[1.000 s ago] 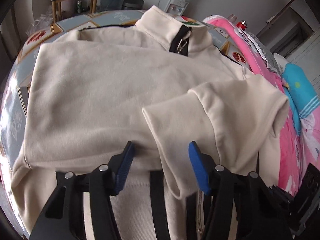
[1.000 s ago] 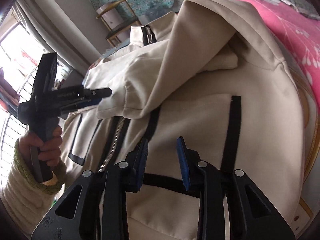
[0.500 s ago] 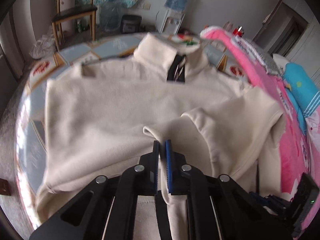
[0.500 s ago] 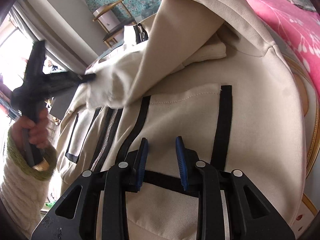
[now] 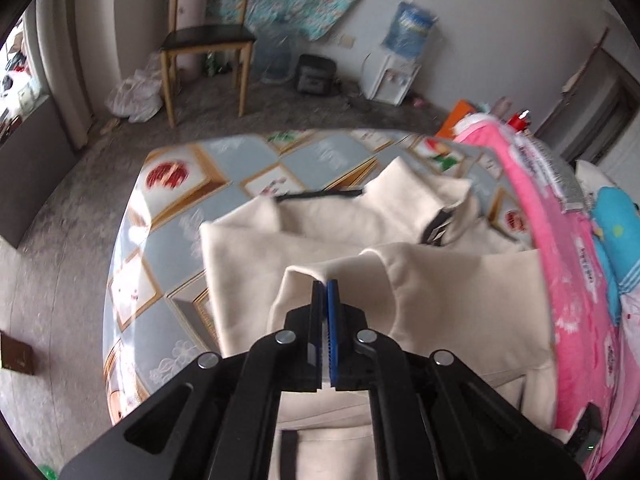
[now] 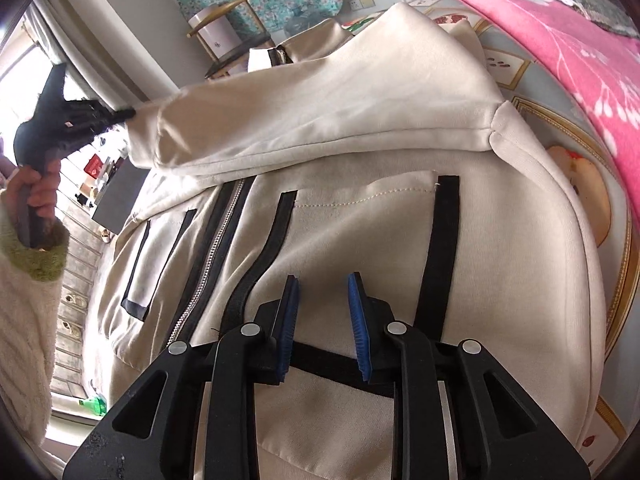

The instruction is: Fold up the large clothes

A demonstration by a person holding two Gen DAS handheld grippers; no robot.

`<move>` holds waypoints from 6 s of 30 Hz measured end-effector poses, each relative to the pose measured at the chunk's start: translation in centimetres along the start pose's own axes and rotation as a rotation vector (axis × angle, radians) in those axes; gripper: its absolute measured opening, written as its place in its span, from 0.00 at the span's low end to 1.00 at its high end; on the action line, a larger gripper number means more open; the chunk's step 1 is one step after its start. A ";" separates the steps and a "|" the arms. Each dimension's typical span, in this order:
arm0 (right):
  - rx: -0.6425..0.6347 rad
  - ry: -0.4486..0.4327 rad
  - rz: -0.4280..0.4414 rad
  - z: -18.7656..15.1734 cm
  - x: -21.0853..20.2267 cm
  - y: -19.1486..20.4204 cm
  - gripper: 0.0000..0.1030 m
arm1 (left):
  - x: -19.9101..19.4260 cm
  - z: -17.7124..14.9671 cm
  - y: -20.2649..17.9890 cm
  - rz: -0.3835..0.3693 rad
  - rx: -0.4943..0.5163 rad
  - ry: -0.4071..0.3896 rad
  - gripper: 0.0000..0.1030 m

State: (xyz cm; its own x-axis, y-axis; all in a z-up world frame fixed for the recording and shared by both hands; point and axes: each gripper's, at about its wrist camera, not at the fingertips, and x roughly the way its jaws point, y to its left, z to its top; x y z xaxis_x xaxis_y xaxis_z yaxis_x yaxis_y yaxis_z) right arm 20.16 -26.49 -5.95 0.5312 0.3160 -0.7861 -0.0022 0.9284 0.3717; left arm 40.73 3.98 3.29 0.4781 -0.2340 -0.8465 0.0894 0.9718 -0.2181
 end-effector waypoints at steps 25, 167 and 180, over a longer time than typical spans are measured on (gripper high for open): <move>0.004 0.033 -0.025 1.3 -0.1 0.7 0.33 | 4.9 -4.8 2.2 0.043 0.007 0.101 0.06; 0.191 0.031 -0.266 -16.7 -14.5 -4.8 0.42 | -13.4 -37.2 7.1 0.007 -0.004 0.153 0.12; 0.153 0.045 -0.283 -17.2 -13.7 -3.5 0.06 | -13.9 -37.8 6.3 0.005 0.006 0.136 0.05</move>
State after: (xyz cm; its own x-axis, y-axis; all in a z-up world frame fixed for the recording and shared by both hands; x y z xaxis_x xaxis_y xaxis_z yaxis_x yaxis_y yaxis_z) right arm -1.70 -30.70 -5.03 0.4541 0.0614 -0.8888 0.2696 0.9414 0.2027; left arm 1.65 12.32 -4.71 0.3558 -0.2310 -0.9056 0.0926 0.9729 -0.2118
